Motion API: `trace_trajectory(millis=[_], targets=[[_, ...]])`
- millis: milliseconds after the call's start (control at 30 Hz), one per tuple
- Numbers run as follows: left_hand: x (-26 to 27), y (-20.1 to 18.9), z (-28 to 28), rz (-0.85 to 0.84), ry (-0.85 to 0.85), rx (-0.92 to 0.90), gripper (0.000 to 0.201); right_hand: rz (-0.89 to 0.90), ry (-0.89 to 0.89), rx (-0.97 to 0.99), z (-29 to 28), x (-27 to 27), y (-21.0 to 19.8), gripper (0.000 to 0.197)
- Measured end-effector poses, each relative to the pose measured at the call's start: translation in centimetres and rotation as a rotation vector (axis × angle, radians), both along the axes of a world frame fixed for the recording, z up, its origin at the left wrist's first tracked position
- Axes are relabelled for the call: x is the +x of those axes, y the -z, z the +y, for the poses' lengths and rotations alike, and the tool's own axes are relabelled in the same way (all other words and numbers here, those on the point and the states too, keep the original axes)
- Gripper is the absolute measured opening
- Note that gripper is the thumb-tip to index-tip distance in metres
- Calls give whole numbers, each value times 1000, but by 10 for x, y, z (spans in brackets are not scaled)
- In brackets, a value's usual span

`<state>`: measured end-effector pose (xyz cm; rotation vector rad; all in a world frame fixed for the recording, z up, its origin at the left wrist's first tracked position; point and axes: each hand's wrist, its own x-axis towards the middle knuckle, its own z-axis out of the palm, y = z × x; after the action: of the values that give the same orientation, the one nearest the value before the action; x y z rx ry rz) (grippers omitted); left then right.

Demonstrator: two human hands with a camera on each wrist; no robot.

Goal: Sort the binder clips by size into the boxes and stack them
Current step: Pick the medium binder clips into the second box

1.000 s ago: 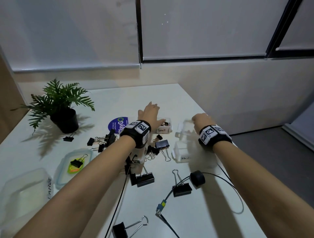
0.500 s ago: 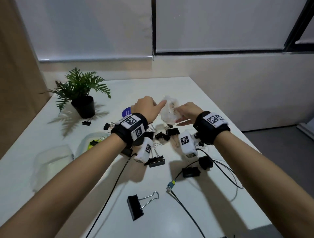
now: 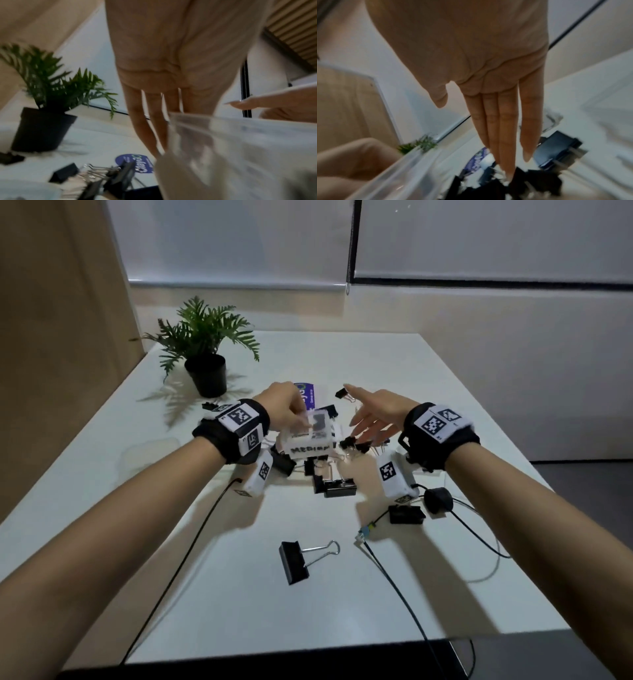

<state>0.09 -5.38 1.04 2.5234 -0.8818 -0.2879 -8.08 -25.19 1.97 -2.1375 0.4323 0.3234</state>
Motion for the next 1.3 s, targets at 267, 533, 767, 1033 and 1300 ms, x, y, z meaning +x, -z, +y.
trace_trajectory(millis=[267, 533, 767, 1033, 1300], targets=[[-29, 14, 18, 233, 257, 179, 15, 128, -307, -249, 5, -4, 23, 23], [-33, 35, 25, 184, 193, 246, 14, -140, -530, -531, 24, -5, 28, 28], [-35, 47, 26, 59, 156, 249, 14, -128, -617, -733, 39, -8, 21, 32], [-17, 10, 47, 85, -1, 48, 28, -181, -560, -701, 43, -5, 32, 22], [-16, 17, 13, 13, 87, 138, 25, -19, -536, -770, 64, 6, 46, 40]])
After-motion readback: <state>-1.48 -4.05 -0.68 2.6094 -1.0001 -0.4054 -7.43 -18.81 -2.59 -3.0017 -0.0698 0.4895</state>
